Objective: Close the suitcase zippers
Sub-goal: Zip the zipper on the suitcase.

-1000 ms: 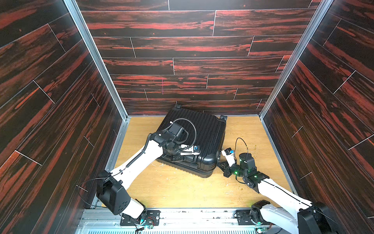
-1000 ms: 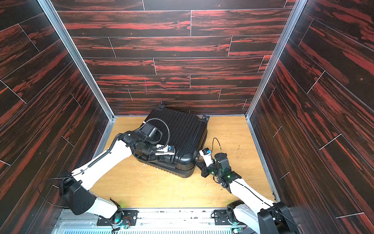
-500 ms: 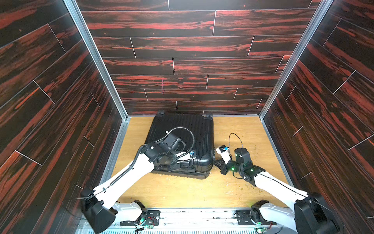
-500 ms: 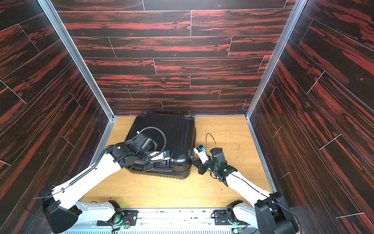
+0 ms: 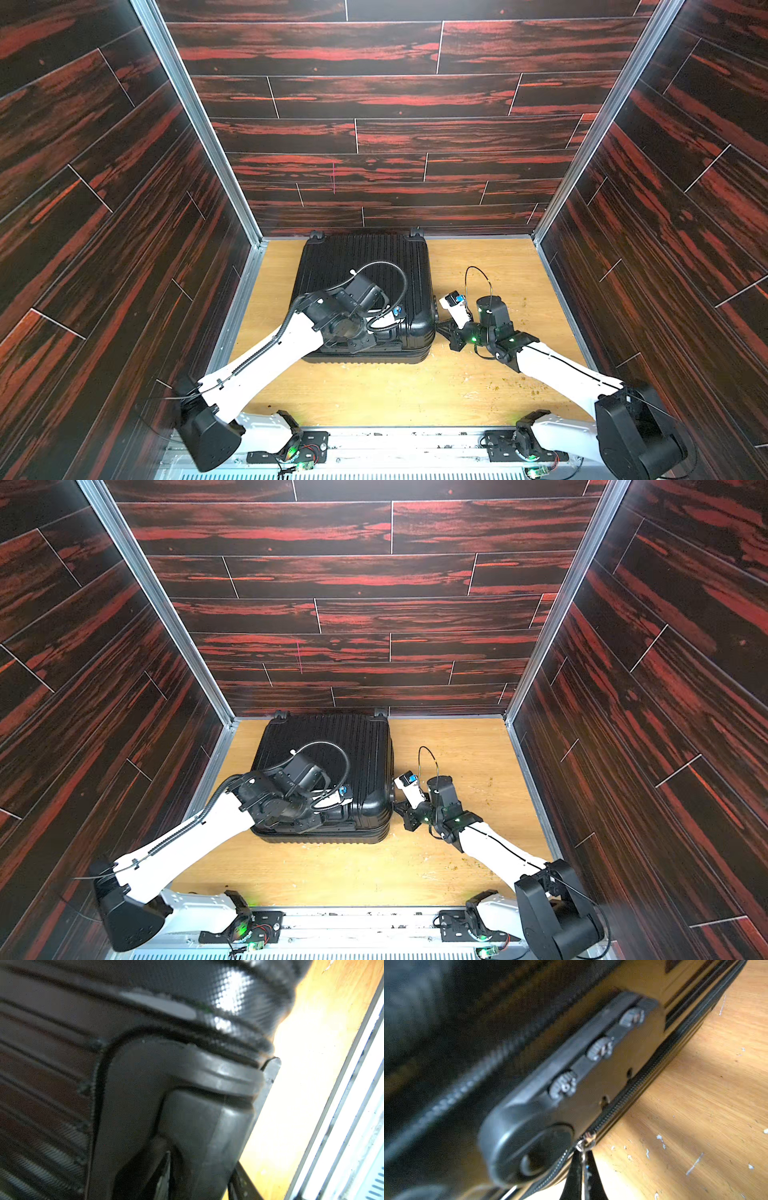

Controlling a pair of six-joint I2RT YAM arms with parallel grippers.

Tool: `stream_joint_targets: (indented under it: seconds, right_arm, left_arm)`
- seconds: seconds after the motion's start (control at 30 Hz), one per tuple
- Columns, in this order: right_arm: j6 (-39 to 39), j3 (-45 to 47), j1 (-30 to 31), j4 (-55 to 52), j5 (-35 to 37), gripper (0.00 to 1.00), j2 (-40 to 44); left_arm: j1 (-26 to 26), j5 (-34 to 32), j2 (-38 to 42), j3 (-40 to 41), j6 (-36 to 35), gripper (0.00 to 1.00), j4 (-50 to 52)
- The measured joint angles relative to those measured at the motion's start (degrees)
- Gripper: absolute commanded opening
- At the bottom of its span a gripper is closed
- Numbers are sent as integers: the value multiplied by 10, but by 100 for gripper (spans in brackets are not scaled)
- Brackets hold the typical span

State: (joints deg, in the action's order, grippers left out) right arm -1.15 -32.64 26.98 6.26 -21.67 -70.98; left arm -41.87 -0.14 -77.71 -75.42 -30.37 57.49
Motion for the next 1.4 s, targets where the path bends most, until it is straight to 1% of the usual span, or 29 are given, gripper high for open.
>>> stream_joint_targets:
  seconds: [0.1, 0.4, 0.6, 0.77, 0.97, 1.17, 1.27, 1.4]
  right_arm:
    - [0, 6, 0, -1, -2, 0, 8]
    - [0, 26, 16, 3, -9, 0, 47]
    - [0, 35, 30, 17, -16, 0, 58]
    - [3, 39, 56, 30, -7, 0, 58]
    - [10, 46, 88, 45, 34, 0, 53]
    - [12, 49, 115, 53, 81, 0, 32]
    - [13, 49, 126, 59, 97, 0, 24]
    - [14, 48, 136, 71, 105, 0, 9]
  left_arm:
    - [-1, -17, -10, -12, 3, 37, 2]
    - [-1, -86, -17, -31, 2, 37, -34]
    - [-1, -94, -18, -38, 7, 36, -33]
    - [0, -85, -21, -38, 20, 34, -46]
    - [4, -57, -33, -38, 49, 33, -60]
    - [8, -13, -48, -38, 108, 32, -77]
    - [10, 10, -49, -40, 142, 32, -104]
    - [11, 30, -66, -57, 159, 35, -131]
